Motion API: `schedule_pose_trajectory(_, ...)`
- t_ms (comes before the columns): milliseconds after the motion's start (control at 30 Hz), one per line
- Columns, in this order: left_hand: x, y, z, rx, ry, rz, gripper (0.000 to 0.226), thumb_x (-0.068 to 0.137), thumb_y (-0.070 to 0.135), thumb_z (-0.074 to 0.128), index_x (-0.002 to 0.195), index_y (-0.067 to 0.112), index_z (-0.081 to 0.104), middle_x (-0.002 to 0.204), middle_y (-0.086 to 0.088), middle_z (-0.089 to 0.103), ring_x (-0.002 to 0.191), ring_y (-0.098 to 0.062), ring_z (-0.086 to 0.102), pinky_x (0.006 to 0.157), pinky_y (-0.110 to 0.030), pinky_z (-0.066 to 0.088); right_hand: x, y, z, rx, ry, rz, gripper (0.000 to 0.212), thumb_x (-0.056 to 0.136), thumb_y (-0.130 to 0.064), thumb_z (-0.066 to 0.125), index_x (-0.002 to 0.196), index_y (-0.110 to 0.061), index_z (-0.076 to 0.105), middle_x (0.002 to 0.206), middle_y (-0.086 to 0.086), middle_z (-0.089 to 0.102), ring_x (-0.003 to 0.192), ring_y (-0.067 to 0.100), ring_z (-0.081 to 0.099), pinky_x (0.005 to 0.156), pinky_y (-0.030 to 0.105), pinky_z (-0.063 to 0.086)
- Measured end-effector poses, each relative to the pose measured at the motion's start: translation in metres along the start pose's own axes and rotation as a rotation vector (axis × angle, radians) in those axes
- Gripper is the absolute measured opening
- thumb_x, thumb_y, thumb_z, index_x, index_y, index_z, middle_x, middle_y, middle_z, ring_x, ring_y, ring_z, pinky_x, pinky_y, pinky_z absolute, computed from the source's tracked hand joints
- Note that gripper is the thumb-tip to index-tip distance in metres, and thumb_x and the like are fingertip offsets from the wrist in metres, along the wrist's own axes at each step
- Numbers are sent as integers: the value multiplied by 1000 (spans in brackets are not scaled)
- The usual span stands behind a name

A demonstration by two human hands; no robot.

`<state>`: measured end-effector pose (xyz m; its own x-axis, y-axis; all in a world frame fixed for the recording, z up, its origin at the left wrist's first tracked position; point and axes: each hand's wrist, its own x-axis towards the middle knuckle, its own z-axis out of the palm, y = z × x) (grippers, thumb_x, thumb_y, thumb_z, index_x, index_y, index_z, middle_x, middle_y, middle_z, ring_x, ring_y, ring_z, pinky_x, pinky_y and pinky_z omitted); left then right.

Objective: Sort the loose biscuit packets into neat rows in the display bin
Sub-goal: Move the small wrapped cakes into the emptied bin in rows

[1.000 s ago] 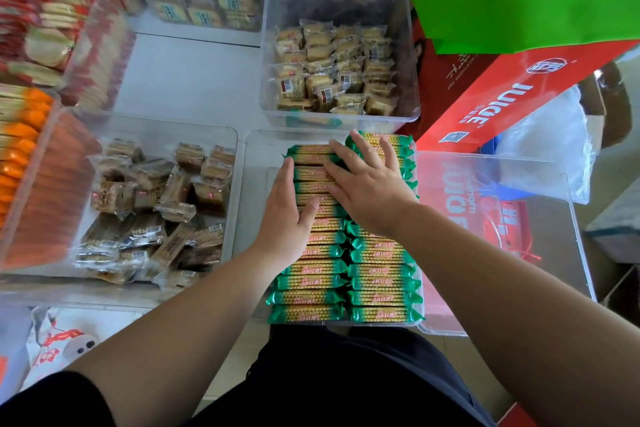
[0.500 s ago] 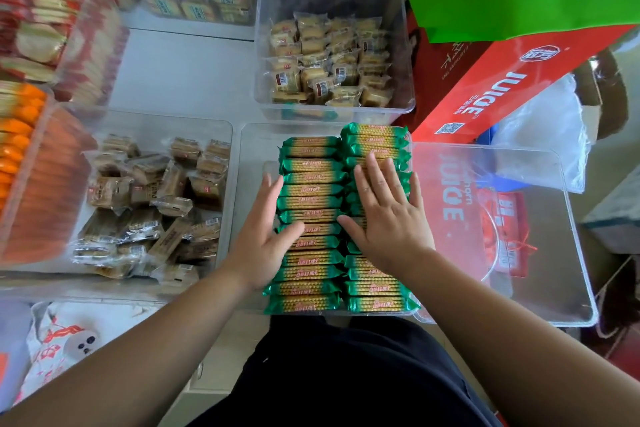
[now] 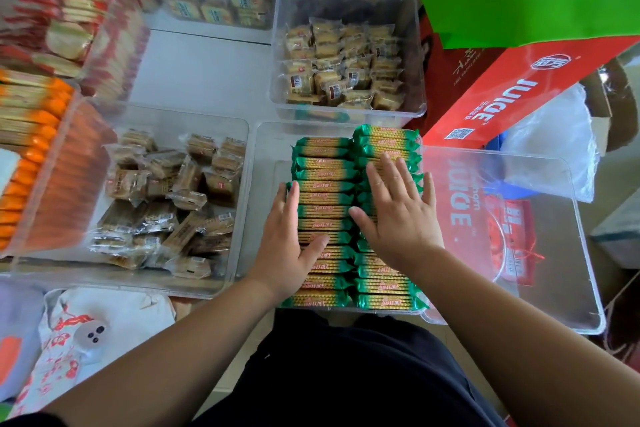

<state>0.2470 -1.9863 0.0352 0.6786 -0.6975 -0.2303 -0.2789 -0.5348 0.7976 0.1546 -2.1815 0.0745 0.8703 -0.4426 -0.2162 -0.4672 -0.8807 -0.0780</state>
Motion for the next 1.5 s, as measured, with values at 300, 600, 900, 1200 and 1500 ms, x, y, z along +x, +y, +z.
schedule_pose_trajectory(300,-18,-23,-94,34,398,11,46,96,33,61,138,15,56,132,-2,58,125,-22,55,104,-45,48,43,-77,-35,200,-21,-279,67,98,-63,35,155,-28,30,165,2,22,153,24,15,124,46,16)
schedule_pose_trajectory(600,-33,-109,-162,593,-230,-463,96,60,62,75,142,17,50,127,-7,52,113,-25,53,88,-37,51,94,-195,-29,-53,-335,-633,60,90,-53,61,141,-24,52,141,2,54,134,26,46,114,43,35)
schedule_pose_trajectory(900,-9,-113,-151,751,-168,-453,75,67,51,87,127,19,55,102,0,46,91,-21,50,69,-34,45,113,-226,17,-358,-363,-594,40,79,-66,64,84,-27,64,76,-9,58,85,20,55,94,44,37)
schedule_pose_trajectory(1200,-5,-117,-155,660,-60,-463,27,96,36,62,114,16,65,99,1,50,87,-19,58,77,-36,55,109,-236,18,-478,-334,-514,31,91,-37,67,69,-24,49,66,-6,56,67,17,42,79,39,27)
schedule_pose_trajectory(1500,-26,-125,-191,536,165,-428,24,91,38,67,104,17,69,113,-4,55,104,-25,48,82,-39,42,130,-226,11,-336,-181,-576,29,93,-46,59,112,-27,70,133,3,52,132,30,37,114,53,27)
